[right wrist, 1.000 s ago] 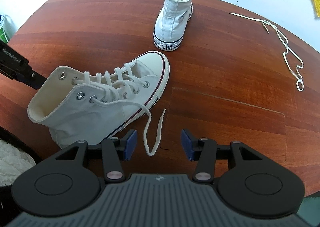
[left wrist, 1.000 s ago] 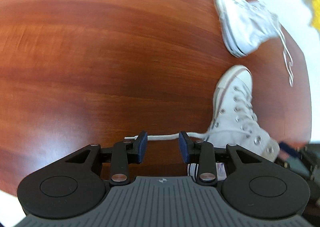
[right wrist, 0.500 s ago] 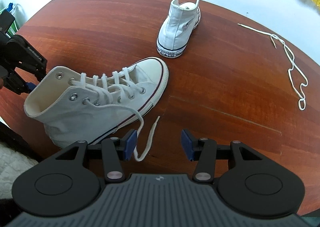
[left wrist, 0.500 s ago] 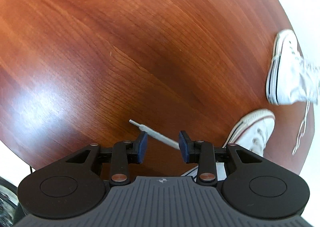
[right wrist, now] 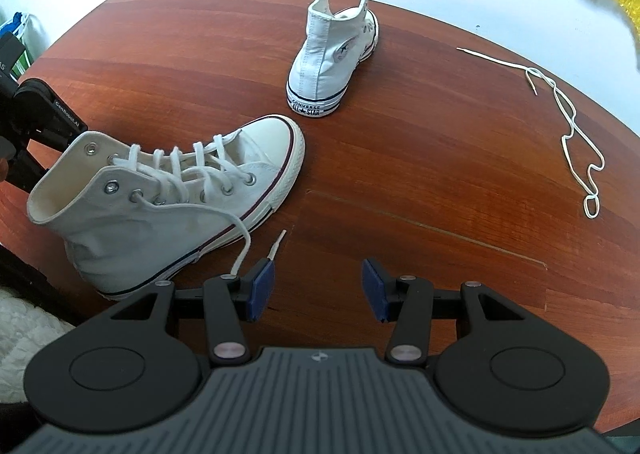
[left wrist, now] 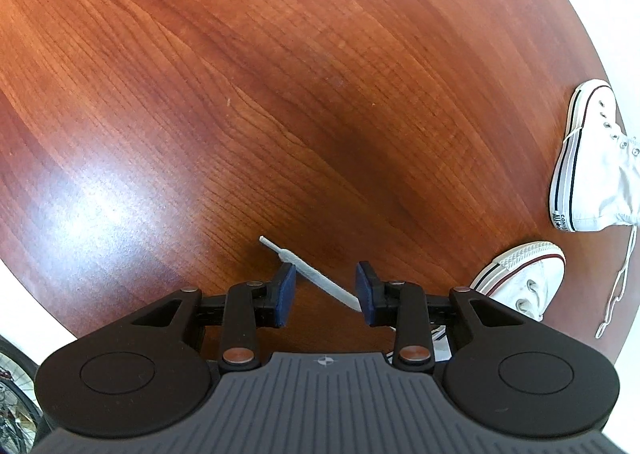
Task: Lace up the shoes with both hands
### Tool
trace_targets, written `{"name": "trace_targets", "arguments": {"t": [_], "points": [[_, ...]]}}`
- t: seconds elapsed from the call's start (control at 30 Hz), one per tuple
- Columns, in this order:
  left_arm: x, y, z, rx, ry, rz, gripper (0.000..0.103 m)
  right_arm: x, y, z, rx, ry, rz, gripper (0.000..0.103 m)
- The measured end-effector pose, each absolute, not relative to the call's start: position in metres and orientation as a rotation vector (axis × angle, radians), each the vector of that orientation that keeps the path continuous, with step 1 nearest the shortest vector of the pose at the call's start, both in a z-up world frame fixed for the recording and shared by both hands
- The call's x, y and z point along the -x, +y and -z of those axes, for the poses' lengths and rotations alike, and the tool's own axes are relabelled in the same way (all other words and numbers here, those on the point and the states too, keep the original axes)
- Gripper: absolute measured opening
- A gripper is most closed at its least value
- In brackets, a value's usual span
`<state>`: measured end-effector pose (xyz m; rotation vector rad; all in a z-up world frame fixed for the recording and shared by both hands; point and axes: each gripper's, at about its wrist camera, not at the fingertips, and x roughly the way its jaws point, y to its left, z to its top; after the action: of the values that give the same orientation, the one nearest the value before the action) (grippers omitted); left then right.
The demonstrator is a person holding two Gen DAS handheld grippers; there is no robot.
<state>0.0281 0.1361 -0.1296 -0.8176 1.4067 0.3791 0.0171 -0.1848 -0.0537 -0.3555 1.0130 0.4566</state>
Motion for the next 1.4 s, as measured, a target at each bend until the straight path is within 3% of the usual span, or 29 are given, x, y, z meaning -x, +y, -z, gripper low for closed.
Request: {"name": "trace_targets", "arguments": {"t": [0.2, 0.63, 0.87, 1.23, 1.33, 1.4], "points": [[-0.036, 0.134, 0.128, 0.757, 1.454, -0.376, 0.027, -0.018, -0.188, 0.055, 0.336, 1.009, -0.442, 0.05], [-0.069, 0.127, 0.135, 0.639, 1.605, -0.396, 0.027, -0.015, -0.194, 0.057, 0.304, 0.996, -0.4, 0.05], [-0.076, 0.124, 0.138, 0.661, 1.617, -0.444, 0.033, -0.013, -0.198, 0.058, 0.287, 0.995, -0.375, 0.05], [-0.1, 0.112, 0.151, 0.651, 1.663, -0.492, 0.035, -0.012, -0.2, 0.058, 0.289, 0.99, -0.354, 0.05], [-0.105, 0.111, 0.152, 0.639, 1.663, -0.482, 0.03, -0.012, -0.202, 0.059, 0.284, 0.993, -0.344, 0.05], [-0.102, 0.114, 0.15, 0.64, 1.658, -0.467, 0.017, -0.012, -0.203, 0.059, 0.282, 0.994, -0.341, 0.05]]}}
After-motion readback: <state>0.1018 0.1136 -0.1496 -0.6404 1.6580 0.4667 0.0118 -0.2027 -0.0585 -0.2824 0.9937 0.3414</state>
